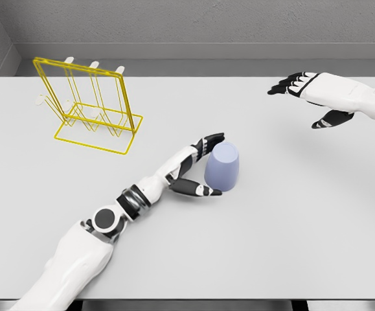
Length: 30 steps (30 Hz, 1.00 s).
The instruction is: Place the cup on the cup holder with both arms
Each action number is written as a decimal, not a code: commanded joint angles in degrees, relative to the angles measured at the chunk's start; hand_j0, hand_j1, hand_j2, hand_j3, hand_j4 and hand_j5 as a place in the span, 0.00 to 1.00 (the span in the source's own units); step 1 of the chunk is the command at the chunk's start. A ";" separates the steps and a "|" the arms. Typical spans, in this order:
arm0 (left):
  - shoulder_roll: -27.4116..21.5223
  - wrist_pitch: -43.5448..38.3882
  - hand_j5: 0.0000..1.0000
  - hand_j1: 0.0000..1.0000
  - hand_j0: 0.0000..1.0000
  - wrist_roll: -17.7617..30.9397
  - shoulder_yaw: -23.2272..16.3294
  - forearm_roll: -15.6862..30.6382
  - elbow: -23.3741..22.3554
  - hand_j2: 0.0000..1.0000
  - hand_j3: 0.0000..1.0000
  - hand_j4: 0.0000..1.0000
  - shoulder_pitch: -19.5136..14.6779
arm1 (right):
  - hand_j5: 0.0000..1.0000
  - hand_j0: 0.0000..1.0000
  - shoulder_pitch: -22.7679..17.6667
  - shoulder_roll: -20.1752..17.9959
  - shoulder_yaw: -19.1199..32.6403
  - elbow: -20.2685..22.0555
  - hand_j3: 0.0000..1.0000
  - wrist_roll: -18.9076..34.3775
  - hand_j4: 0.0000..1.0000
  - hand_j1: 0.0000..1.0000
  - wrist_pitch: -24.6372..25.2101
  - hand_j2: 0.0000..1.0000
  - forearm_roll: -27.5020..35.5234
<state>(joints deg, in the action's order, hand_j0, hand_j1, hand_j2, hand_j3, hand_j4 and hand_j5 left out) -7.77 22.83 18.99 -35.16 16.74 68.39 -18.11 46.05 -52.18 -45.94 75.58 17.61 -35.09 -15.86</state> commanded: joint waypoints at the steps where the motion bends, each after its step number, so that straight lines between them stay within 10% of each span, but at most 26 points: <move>1: 0.13 0.28 1.00 1.00 1.00 -0.36 -0.17 0.84 -0.19 1.00 1.00 1.00 -0.09 | 1.00 1.00 0.00 -0.11 0.06 0.01 1.00 -0.03 1.00 1.00 0.09 1.00 0.30; 30: 3.12 0.37 1.00 1.00 1.00 -0.27 -0.26 0.66 -3.88 1.00 1.00 1.00 -1.85 | 1.00 1.00 0.00 -0.11 0.06 0.01 1.00 -0.03 1.00 1.00 0.09 1.00 0.30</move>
<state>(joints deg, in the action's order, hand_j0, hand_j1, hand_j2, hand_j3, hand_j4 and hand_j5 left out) -4.90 22.45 19.17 -35.21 16.54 64.96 -19.95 46.05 -52.24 -45.94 75.58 17.62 -35.09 -15.87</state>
